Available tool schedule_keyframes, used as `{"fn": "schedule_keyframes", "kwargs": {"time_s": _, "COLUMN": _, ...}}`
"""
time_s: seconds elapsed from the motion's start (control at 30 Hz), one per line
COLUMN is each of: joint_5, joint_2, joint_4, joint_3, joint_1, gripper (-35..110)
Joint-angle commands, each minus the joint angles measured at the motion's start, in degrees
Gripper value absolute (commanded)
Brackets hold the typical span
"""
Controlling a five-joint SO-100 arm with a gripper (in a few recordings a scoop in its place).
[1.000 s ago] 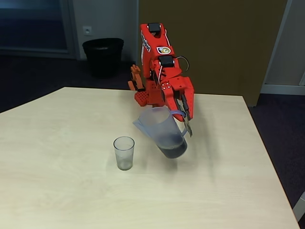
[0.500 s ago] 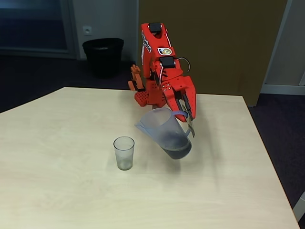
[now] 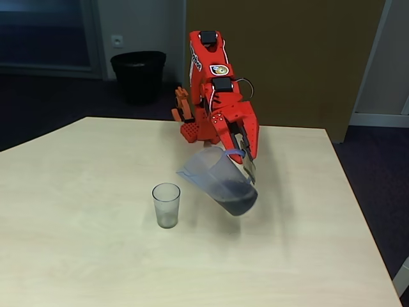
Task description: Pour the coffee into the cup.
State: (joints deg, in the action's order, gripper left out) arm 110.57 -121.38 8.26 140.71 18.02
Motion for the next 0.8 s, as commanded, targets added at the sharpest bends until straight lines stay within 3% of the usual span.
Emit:
{"fn": "schedule_keyframes", "kwargs": {"time_s": 0.0, "joint_5": 1.41, "joint_2": -0.18, "joint_4": 3.08, "joint_3": -4.13, "joint_1": -1.05, "gripper": 0}}
{"fn": "schedule_keyframes", "kwargs": {"time_s": 0.77, "joint_5": 9.84, "joint_2": 1.14, "joint_4": 9.76, "joint_3": -1.85, "joint_1": -3.43, "gripper": 0}}
